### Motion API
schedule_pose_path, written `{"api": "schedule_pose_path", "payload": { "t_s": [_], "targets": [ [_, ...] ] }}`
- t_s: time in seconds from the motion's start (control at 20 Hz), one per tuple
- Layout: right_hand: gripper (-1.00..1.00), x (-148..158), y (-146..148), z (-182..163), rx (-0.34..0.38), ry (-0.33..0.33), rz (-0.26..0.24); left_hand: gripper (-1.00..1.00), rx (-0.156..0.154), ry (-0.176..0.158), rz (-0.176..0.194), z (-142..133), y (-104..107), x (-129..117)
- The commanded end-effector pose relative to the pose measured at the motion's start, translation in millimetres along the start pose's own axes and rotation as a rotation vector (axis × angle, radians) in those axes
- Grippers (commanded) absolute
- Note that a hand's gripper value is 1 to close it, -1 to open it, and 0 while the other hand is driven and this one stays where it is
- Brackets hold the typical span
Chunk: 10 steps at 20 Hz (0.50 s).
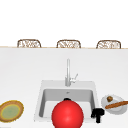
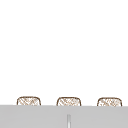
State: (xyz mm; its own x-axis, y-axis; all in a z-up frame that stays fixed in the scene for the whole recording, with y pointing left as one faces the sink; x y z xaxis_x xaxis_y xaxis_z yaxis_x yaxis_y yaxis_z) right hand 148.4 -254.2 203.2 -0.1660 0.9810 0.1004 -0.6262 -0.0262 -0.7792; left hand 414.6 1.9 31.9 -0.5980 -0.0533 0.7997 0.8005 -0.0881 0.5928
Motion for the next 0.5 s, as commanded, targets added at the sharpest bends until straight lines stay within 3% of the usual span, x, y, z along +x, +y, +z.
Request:
{"api": "schedule_pose_path", "payload": {
  "t_s": [0.0,0.25,0.45],
  "targets": [
    [0.00,0.0,0.0,0.0,0.000,0.000,0.000,-1.00,0.025,0.004,0.015,-0.9,-1.0,-16.0],
    [0.00,0.0,0.0,0.0,0.000,0.000,0.000,-1.00,0.016,0.000,-0.015,1.5,-7.2,-28.6],
    [0.00,0.0,0.0,0.0,0.000,0.000,0.000,-1.00,0.015,0.007,0.005,0.3,-10.0,-39.0]
  ]
}}
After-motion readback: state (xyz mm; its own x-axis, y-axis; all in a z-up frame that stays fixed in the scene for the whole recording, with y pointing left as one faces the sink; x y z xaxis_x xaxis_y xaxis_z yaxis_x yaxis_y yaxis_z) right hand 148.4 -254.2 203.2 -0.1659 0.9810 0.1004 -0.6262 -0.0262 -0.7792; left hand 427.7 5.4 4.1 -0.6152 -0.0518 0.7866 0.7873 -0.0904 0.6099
